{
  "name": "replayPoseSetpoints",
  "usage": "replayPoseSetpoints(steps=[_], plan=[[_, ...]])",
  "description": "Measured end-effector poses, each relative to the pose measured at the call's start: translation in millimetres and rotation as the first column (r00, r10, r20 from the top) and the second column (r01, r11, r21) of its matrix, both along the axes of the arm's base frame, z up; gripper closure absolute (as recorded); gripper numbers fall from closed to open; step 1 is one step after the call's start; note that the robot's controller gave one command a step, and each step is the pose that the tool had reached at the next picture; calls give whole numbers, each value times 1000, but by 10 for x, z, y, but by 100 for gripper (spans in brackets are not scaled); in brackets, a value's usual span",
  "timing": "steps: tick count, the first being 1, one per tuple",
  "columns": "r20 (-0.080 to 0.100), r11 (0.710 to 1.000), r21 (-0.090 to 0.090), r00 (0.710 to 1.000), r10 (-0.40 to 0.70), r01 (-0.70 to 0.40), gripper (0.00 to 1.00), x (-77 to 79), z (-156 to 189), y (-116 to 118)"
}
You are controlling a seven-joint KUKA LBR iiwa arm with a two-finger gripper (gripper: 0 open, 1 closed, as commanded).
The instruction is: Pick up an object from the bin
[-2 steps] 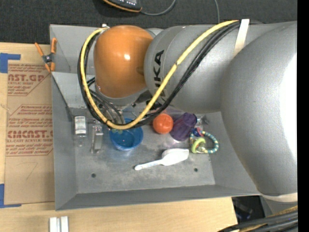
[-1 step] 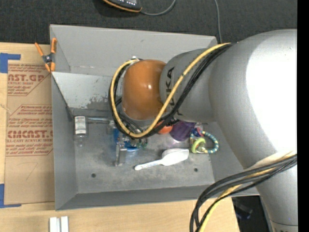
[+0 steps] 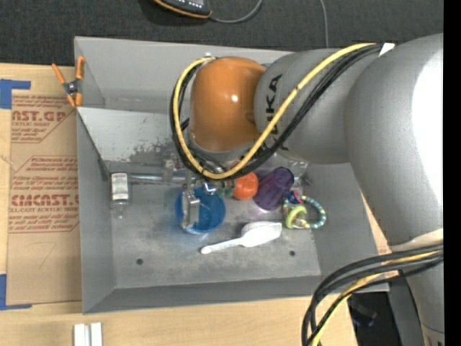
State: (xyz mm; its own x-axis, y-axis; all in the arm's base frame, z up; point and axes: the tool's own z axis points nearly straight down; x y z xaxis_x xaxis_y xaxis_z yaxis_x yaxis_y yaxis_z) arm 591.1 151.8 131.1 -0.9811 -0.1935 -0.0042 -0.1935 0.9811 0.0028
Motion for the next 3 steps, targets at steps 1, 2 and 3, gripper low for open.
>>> replayPoseSetpoints(steps=[1,2,3], plan=[[-8,999,-4,999,47,-47,0,-62,-324,-726],[5,982,0,982,188,-188,0,-59,-617,-710],[-3,998,1,998,68,-68,100,-111,-603,-497]])
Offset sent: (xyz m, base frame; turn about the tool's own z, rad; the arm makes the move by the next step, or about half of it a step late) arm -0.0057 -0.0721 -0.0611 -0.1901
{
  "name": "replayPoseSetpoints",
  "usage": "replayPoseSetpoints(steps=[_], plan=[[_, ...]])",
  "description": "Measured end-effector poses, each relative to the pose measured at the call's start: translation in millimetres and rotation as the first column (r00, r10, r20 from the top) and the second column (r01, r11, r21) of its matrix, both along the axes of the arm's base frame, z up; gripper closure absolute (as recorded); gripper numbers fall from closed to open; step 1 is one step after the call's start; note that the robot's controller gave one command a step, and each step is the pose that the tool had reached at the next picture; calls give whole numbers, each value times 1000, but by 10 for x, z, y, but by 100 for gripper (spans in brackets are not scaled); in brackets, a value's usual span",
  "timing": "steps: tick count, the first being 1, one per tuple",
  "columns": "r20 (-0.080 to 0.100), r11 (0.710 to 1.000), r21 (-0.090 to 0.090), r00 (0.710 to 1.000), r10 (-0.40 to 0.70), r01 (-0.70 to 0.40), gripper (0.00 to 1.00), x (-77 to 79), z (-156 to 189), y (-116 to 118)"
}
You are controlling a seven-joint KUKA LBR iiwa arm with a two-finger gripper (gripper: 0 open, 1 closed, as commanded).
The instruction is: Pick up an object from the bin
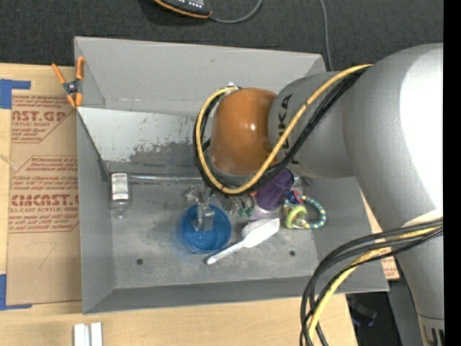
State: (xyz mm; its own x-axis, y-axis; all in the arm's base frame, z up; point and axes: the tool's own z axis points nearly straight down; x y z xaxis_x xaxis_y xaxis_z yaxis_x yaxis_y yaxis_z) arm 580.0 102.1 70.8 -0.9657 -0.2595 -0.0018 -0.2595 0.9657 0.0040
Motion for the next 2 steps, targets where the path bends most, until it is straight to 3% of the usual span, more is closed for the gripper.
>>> replayPoseSetpoints(steps=[2], plan=[[-3,1000,0,1000,0,0,100,-11,32,-2]])
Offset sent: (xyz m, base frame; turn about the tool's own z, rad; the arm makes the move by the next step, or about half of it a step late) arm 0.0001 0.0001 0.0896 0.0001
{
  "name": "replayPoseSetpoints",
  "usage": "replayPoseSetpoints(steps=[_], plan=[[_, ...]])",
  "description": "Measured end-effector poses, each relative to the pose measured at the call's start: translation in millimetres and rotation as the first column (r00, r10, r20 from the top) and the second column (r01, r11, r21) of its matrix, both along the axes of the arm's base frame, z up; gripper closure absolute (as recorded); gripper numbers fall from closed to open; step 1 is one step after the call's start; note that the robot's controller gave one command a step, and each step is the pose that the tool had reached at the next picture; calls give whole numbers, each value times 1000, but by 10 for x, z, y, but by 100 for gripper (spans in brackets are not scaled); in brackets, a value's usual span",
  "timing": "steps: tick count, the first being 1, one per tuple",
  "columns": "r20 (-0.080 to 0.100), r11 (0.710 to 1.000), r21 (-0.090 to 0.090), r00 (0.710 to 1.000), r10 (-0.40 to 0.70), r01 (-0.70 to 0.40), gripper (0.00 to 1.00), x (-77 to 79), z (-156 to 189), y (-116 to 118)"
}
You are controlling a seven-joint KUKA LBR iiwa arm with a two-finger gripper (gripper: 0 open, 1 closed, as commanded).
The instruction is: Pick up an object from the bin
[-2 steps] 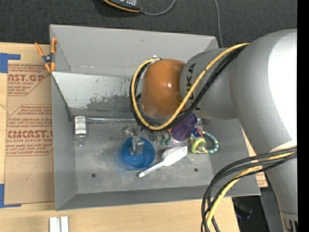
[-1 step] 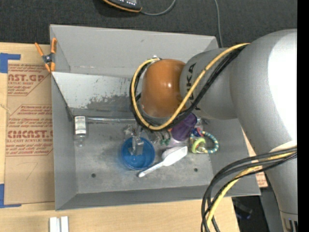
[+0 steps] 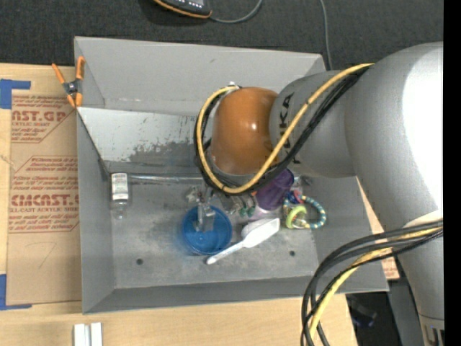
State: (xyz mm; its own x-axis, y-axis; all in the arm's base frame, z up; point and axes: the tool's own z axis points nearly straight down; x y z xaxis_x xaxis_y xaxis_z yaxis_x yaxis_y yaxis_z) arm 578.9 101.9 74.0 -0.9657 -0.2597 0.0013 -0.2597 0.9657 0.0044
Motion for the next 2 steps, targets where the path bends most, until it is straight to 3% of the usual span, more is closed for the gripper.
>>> replayPoseSetpoints(steps=[1,2], plan=[[-8,1000,-2,1000,0,0,100,-23,181,-3],[2,1000,-1,1000,0,0,100,5,364,1]])
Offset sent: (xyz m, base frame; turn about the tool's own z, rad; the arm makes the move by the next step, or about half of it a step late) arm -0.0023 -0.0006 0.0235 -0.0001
